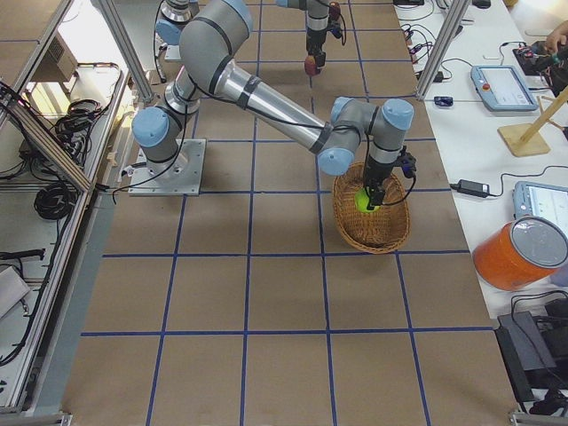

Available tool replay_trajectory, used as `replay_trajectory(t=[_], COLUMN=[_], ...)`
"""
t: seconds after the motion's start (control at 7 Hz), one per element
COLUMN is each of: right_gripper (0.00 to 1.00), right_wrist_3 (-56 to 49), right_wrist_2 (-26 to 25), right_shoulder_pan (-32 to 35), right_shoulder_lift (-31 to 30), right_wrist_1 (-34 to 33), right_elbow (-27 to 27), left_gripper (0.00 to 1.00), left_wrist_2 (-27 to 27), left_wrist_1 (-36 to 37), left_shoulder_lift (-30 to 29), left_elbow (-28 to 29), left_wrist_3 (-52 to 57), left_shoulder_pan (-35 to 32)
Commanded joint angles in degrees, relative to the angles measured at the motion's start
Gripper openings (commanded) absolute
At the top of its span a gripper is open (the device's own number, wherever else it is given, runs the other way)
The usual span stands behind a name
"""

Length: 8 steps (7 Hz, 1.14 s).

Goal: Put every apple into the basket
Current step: 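Place the green apple in the basket while the left sets the red apple centrally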

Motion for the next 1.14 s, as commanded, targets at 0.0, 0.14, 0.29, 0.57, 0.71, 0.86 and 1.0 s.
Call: replay_trajectory(t=[0.0,0.14,0.29,0.57,0.71,0.86,1.0], right_gripper=[0.45,0.46,0.75,1.0,1.0,1.0,1.0], right_wrist_3=[-2.44,-4.8,-6.39,-6.32,-6.31,-6.4,-6.05], right_wrist_2=[-0.4,-0.48,-0.48,0.13,0.22,0.31,1.26], right_shoulder_pan=[-2.28,-3.43,-3.88,-3.45,-2.66,0.05,4.6], right_shoulder_lift=[3.55,4.79,4.97,3.67,0.96,-2.72,-7.02], right_wrist_1=[-6.91,-7.37,-7.38,-6.59,-5.98,0.38,5.93], right_elbow=[0.0,-0.35,-0.44,-0.44,-0.44,-0.62,-0.45], left_gripper=[0.78,1.0,1.0,1.0,1.0,1.0,1.0], left_wrist_2=[0.44,0.44,0.44,-0.52,0.17,1.13,2.01], left_wrist_1=[4.04,4.13,3.17,-10.12,-18.29,-21.5,-21.19], left_shoulder_lift=[-3.95,-4.06,-2.23,1.98,3.92,5.07,5.26], left_elbow=[-0.27,0.34,0.78,5.23,8.57,10.17,10.45], left_wrist_3=[-2.97,-2.71,0.08,5.6,17.04,27.51,38.58], left_shoulder_pan=[-4.45,-4.72,-4.11,3.32,8.59,15.77,23.5])
